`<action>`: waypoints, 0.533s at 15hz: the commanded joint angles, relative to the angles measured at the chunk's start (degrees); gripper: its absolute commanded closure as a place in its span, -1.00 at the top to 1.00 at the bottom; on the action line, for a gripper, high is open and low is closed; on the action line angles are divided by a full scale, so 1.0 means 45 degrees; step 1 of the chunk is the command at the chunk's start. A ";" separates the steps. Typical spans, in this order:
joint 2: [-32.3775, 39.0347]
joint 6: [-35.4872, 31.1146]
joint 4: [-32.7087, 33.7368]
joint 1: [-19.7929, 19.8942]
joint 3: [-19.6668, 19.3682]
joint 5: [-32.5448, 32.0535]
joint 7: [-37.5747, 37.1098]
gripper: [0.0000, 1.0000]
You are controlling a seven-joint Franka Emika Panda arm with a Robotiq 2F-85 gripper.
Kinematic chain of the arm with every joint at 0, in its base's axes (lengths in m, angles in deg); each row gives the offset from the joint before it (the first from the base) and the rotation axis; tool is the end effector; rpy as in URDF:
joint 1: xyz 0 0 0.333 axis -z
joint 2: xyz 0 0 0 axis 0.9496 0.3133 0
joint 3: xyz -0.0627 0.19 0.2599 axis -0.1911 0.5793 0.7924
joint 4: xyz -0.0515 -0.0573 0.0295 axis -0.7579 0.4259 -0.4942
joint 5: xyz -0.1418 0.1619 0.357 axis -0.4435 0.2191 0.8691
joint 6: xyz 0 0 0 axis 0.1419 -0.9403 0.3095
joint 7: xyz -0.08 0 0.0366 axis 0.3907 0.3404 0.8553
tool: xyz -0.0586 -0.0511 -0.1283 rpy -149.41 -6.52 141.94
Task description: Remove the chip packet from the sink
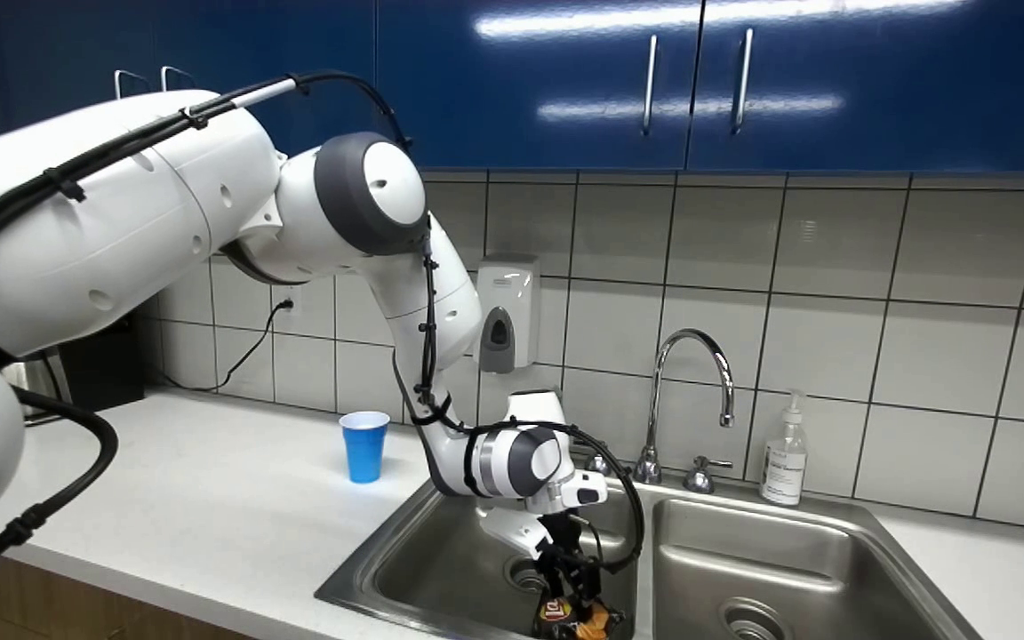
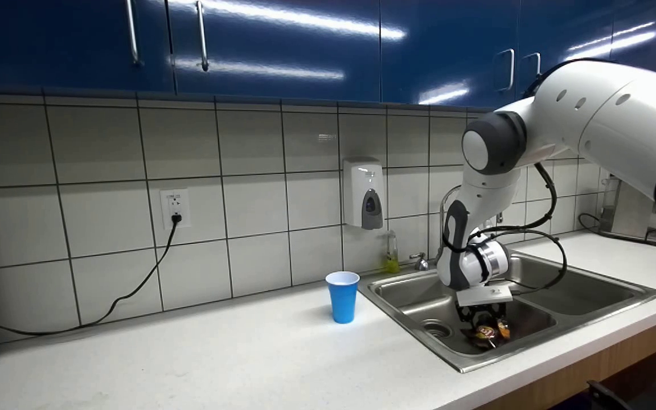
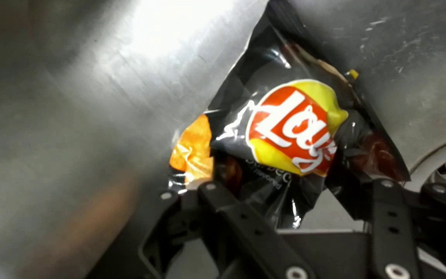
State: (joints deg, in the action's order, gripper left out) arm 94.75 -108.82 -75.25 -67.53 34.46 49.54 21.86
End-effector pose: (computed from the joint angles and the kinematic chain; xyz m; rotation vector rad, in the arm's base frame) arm 0.5981 -0.2714 -0.0234 2.7329 -0.8493 0.0673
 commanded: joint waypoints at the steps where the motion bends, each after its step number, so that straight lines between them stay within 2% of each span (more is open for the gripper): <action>1: 0.0219 0.0414 0.0414 -0.0047 -0.0106 0.0139 -0.0204 -0.32; 6: 0.0178 0.0386 0.0451 -0.0063 -0.0094 0.0127 -0.0190 -0.97; 8: 0.0179 0.0397 0.0441 -0.0062 -0.0080 0.0128 -0.0181 -1.00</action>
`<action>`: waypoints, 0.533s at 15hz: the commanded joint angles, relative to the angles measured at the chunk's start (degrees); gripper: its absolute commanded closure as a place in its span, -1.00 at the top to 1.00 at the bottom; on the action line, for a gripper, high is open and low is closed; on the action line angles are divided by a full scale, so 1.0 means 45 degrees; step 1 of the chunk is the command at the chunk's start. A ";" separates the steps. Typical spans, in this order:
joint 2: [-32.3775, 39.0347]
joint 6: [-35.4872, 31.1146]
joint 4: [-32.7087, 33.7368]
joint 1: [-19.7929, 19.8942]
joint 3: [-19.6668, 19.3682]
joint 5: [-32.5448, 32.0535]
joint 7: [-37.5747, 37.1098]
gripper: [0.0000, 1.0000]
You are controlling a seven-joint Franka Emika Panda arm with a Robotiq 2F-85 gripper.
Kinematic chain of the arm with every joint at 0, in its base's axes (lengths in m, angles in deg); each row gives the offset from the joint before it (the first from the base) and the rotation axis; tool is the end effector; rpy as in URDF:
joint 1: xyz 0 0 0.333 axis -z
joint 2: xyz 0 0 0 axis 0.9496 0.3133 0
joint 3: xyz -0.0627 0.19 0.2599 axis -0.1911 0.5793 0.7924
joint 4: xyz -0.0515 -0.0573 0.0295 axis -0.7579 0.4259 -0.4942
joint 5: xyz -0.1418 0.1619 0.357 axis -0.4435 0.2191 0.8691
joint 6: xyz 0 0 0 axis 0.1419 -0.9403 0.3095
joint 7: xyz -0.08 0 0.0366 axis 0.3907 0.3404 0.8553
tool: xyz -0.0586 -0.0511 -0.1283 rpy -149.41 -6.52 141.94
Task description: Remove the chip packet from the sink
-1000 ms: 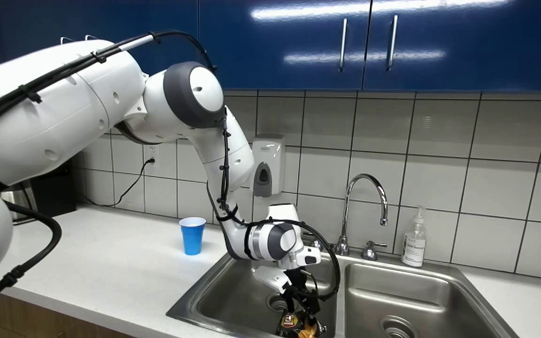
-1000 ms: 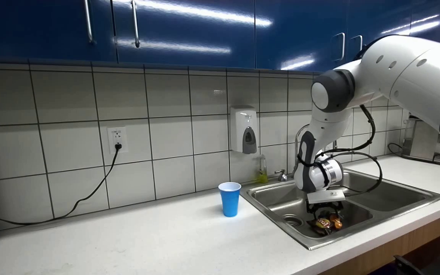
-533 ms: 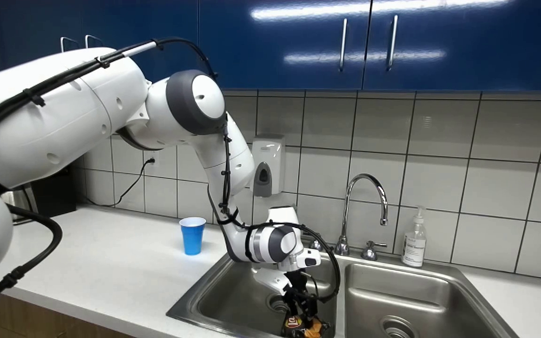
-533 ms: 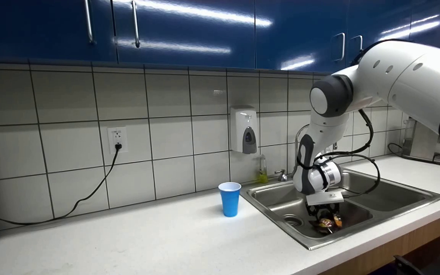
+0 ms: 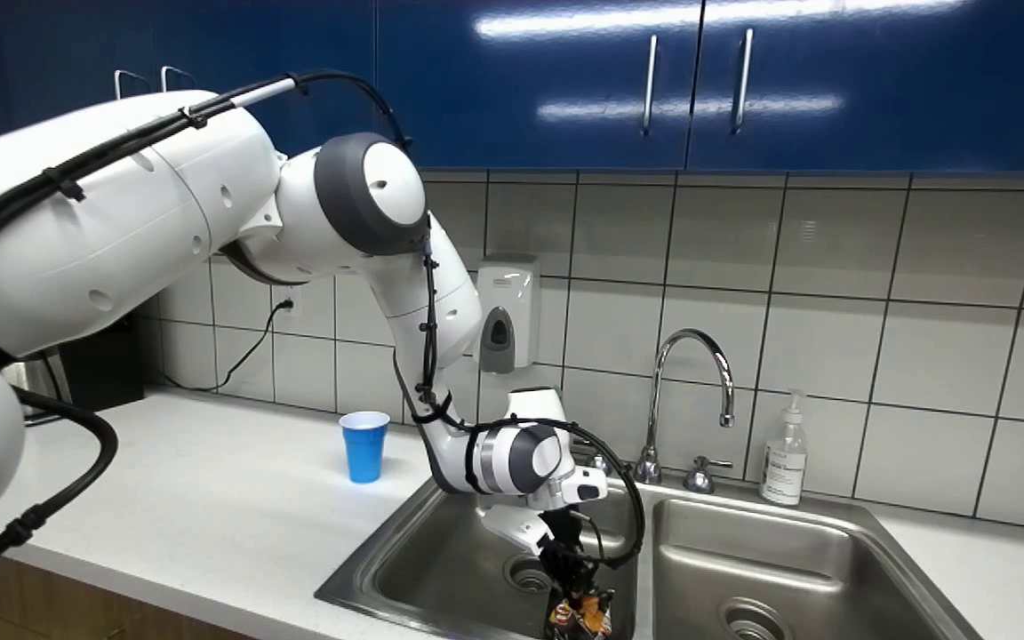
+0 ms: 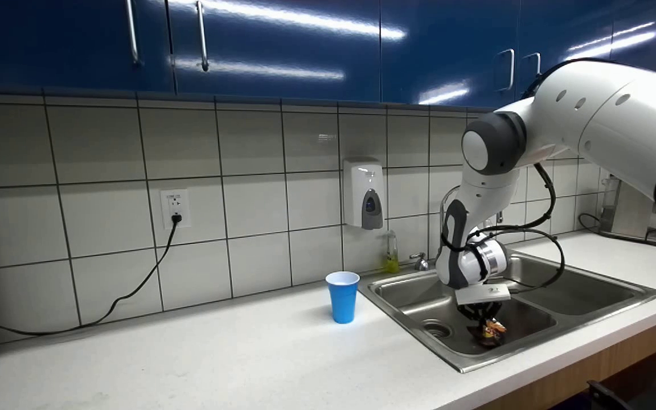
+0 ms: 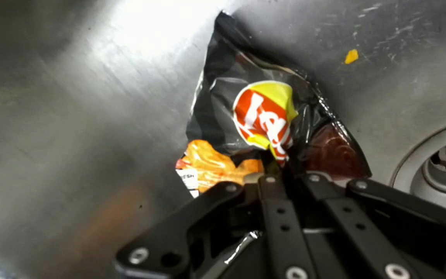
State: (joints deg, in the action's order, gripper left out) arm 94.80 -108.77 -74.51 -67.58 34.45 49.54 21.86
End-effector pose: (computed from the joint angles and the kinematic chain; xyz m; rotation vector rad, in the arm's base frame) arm 0.6043 -0.2714 -0.0199 2.7339 -0.8456 0.0835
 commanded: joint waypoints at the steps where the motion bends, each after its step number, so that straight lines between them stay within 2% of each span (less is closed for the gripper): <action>1: 0.0163 0.0379 0.0264 -0.0052 -0.0075 0.0124 -0.0171 -0.99; 8: -0.0010 0.0399 0.0171 -0.0013 -0.0006 0.0113 -0.0046 -0.99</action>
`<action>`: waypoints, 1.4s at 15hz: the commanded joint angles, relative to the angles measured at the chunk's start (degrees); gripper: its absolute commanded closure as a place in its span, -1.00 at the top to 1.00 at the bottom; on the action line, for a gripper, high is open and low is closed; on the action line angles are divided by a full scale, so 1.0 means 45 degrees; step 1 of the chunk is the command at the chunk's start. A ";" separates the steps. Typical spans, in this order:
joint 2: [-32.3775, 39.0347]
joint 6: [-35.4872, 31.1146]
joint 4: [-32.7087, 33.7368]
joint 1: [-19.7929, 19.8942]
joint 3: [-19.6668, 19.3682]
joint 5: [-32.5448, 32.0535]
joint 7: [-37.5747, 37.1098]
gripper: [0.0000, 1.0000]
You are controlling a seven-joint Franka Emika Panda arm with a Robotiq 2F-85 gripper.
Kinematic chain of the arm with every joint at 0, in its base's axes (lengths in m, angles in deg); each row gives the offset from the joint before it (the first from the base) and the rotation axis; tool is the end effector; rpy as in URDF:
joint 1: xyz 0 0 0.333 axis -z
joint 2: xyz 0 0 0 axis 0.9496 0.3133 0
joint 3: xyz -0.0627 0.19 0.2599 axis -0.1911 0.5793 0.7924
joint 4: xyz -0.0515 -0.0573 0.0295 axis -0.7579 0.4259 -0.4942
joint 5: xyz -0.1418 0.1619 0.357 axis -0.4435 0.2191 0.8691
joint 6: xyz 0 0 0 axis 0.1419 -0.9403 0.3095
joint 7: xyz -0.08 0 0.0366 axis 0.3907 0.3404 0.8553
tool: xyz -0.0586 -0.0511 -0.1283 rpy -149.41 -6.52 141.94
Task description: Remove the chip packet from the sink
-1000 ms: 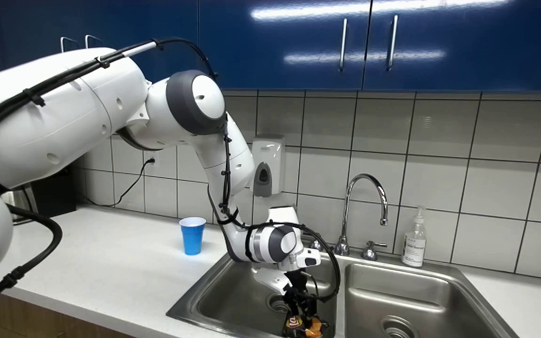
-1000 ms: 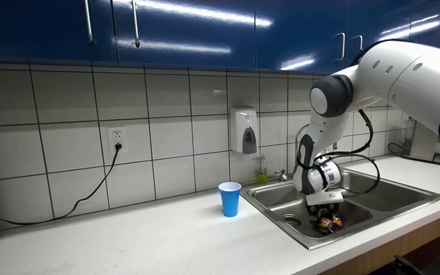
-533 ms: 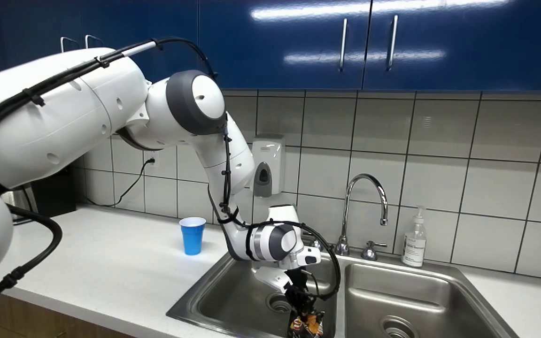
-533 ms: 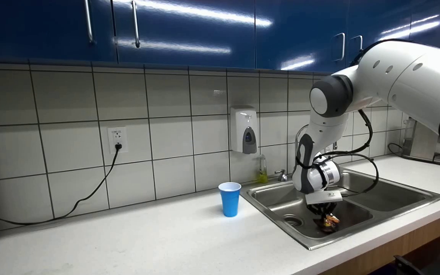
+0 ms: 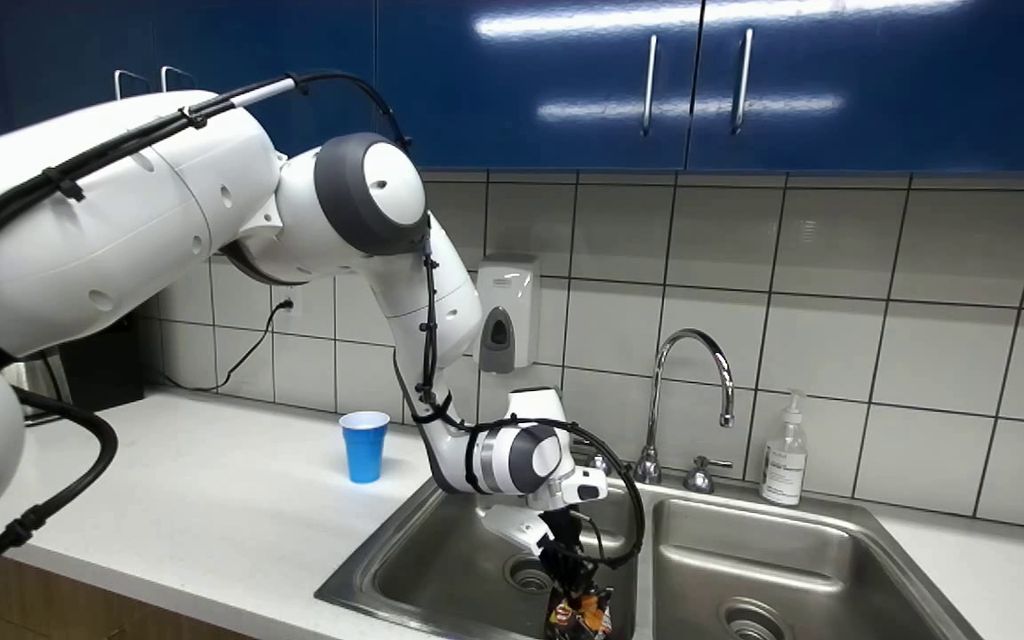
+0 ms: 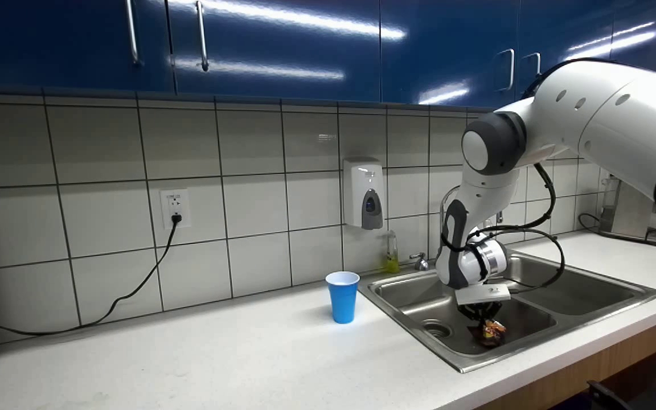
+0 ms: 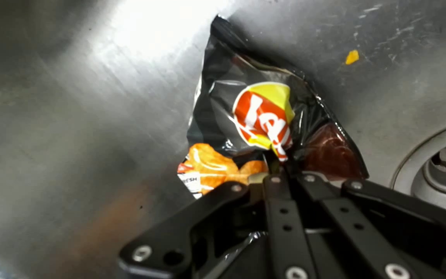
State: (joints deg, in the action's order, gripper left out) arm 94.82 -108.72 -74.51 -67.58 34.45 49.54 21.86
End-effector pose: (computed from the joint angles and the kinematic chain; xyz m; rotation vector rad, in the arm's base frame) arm 0.6040 -0.2714 -0.0202 2.7338 -0.8457 0.0817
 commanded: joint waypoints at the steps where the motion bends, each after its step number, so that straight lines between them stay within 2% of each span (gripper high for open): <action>1: -0.0162 0.0407 0.0105 0.0017 0.0031 0.0126 0.0010 -0.99; 11: -0.2249 0.0116 -0.1012 0.0207 0.0346 0.0003 0.0692 -0.99; 21: -0.4849 -0.0630 -0.3570 0.0737 0.1160 -0.1074 0.4416 -0.99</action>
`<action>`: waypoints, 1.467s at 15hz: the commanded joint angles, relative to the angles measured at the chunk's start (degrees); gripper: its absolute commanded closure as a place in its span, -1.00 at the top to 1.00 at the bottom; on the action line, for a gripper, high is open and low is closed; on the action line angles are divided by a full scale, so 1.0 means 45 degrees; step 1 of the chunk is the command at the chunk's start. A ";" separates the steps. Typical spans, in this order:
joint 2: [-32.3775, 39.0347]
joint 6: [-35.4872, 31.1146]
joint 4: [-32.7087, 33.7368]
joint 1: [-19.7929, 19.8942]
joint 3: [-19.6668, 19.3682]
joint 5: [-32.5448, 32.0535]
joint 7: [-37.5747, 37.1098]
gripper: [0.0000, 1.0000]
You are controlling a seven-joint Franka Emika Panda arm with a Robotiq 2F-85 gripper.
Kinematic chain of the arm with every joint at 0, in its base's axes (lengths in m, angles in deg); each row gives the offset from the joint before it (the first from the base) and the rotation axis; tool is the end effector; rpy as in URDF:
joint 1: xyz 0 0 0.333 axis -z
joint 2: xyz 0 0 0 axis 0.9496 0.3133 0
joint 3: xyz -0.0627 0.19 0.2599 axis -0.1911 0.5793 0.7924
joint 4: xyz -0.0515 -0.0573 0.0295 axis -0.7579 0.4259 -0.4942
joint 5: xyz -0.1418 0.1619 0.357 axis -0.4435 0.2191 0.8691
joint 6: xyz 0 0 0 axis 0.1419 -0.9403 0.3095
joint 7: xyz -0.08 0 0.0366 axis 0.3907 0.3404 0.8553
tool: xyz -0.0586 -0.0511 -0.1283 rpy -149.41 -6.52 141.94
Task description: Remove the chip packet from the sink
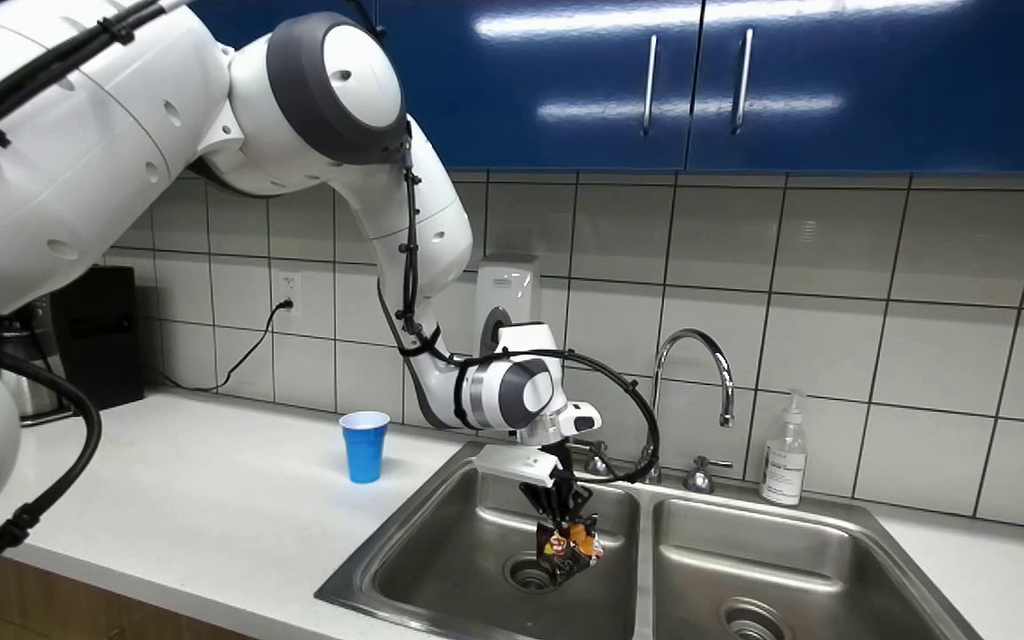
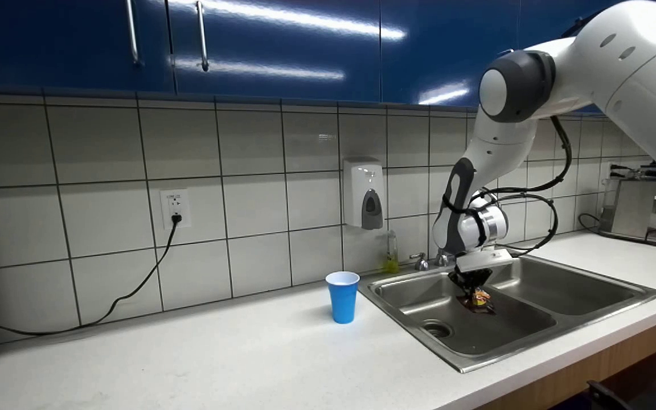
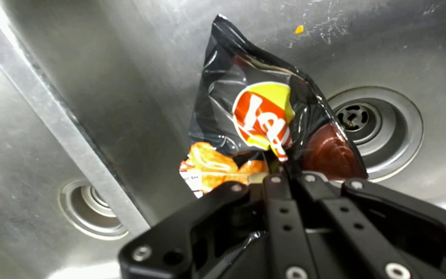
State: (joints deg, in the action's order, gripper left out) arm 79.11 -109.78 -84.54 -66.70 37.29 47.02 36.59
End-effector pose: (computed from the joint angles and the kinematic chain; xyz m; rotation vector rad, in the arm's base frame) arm 0.6117 -0.2464 0.0845 2.8720 -0.4944 0.1891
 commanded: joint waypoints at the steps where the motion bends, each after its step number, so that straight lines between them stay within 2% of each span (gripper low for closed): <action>1: -0.1643 -0.0450 -0.1610 0.0655 0.0652 -0.0593 0.1488 -0.99; 11: -0.5244 -0.2428 -0.6011 0.1261 0.1805 -0.1688 0.4477 -0.99; 16: -0.6753 -0.3144 -0.8098 0.1438 0.2739 -0.1696 0.5628 -0.99; 22: -0.8185 -0.3593 -0.9991 0.1204 0.3831 -0.1468 0.6591 -0.99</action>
State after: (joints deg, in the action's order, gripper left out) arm 47.64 -124.38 -124.12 -62.48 51.59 40.01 62.69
